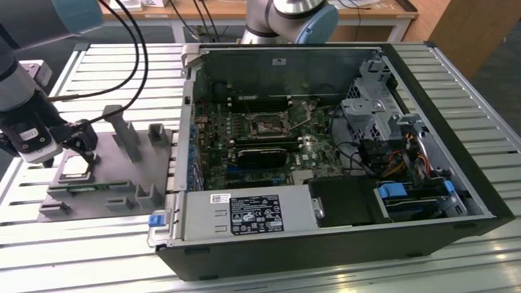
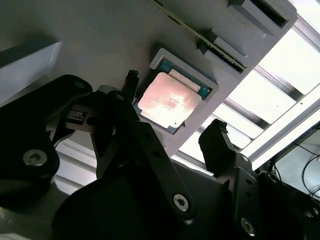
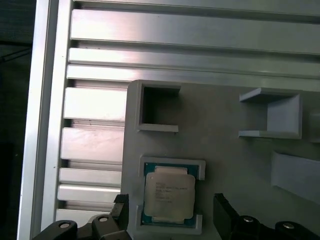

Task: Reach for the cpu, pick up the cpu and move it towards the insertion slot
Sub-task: 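Pick up the cpu and move it towards the insertion slot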

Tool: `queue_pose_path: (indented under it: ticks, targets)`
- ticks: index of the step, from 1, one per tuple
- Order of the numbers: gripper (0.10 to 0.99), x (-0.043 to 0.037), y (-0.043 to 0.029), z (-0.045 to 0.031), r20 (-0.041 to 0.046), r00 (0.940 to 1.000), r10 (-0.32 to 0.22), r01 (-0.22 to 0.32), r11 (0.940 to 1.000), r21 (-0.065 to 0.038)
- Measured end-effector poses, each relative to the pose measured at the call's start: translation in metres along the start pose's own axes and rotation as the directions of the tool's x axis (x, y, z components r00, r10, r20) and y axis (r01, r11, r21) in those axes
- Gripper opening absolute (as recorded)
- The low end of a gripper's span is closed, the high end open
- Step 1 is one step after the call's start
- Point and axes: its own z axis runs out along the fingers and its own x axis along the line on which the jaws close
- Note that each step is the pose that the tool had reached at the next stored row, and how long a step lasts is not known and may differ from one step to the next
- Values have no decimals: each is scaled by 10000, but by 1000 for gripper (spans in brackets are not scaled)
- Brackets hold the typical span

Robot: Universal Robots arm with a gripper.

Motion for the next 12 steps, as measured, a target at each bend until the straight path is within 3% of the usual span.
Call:
queue_pose_path:
  ticks: [7, 8, 9, 10, 12]
  targets:
    - [765, 2, 0, 111, 0, 10000, 0, 0, 10000, 0]
    - [686, 2, 1, 127, 0, 10000, 0, 0, 10000, 0]
    - [686, 2, 2, 132, 0, 10000, 0, 0, 10000, 0]
    - [620, 2, 3, 135, -1, 10000, 0, 0, 10000, 0]
    - [620, 2, 7, 149, 0, 10000, 0, 0, 10000, 0]
